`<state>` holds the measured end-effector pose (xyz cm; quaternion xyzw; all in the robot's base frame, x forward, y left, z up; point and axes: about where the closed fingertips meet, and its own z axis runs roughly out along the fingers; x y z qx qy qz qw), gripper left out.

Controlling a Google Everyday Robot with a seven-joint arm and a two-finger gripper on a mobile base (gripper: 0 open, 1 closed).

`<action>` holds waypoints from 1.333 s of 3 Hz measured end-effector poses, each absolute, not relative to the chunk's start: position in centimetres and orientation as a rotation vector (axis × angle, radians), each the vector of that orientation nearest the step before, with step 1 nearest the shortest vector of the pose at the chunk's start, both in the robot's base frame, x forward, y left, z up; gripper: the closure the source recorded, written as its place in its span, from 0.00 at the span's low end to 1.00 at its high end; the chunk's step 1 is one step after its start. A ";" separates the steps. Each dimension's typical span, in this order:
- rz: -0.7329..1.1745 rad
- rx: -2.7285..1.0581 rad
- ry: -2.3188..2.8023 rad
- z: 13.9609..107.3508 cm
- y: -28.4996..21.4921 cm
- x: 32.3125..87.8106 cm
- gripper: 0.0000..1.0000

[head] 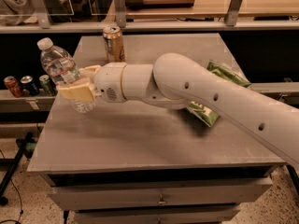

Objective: Place water bottle upright

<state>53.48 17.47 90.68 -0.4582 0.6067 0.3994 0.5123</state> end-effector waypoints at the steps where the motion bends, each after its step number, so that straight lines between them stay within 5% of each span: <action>1: 0.969 -1.091 1.462 90.1 17.5 53.6 1.00; 4: 0.967 -1.055 1.449 89.5 17.0 53.8 0.36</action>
Offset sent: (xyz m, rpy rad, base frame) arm 0.0051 -0.0068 -0.0149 0.0366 0.0140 -0.0312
